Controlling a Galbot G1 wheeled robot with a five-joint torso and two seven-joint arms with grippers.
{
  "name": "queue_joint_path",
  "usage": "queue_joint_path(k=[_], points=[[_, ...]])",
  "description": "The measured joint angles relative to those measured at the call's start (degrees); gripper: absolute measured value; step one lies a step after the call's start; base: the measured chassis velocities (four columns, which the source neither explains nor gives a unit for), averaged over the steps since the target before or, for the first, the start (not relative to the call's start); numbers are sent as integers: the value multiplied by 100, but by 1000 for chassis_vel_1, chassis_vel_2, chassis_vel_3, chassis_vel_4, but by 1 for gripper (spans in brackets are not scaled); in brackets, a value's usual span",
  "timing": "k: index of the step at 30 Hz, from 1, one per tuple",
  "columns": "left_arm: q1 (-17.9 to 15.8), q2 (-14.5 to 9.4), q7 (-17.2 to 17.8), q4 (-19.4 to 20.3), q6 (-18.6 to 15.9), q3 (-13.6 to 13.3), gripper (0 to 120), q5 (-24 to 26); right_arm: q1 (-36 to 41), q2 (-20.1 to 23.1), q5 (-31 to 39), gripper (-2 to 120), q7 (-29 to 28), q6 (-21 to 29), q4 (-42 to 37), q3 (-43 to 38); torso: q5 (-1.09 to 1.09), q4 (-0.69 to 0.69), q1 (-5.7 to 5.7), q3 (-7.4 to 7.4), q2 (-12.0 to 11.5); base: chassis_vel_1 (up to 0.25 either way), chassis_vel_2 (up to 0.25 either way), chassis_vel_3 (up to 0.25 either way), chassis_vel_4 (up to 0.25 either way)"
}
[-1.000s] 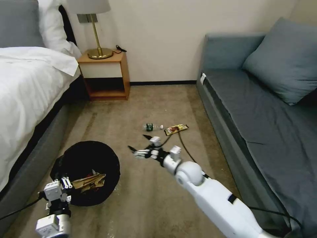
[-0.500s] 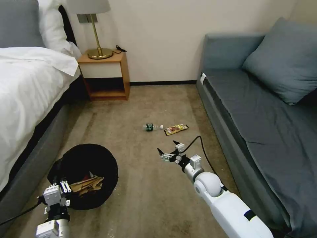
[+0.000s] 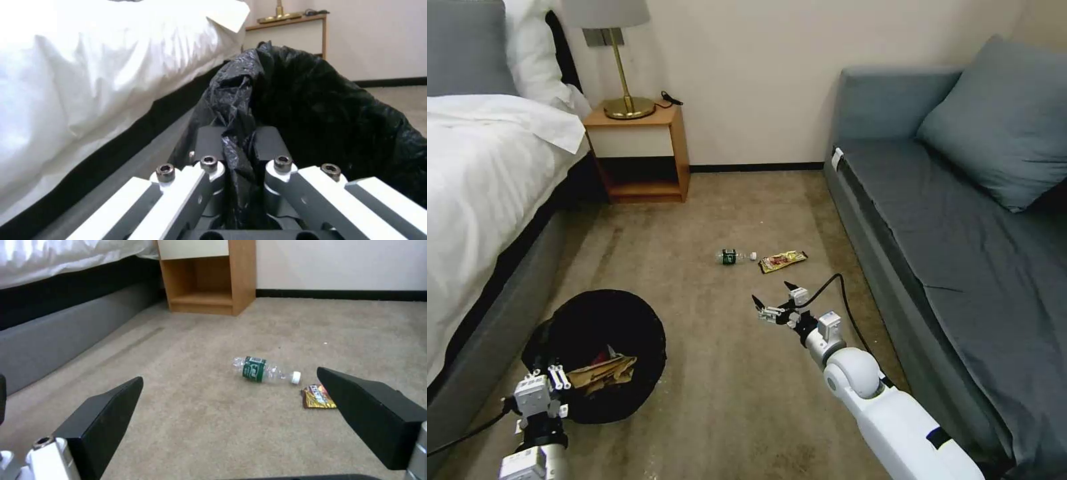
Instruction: Pick up the trash bin, then pick up the garbage on the floor and place it into the trash bin.
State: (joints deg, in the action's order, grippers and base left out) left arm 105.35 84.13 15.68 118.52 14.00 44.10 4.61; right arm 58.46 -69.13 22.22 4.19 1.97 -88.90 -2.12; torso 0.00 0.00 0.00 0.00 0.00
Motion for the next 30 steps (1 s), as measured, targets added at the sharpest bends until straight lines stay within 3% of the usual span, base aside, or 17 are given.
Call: queue_joint_path(k=[30], points=[[-48, -120, -19, -155, 143, -4, 6, -52, -45, -106, 19, 100, 37, -125, 223, 11, -1, 0, 0, 1, 0, -18, 17, 19, -17]])
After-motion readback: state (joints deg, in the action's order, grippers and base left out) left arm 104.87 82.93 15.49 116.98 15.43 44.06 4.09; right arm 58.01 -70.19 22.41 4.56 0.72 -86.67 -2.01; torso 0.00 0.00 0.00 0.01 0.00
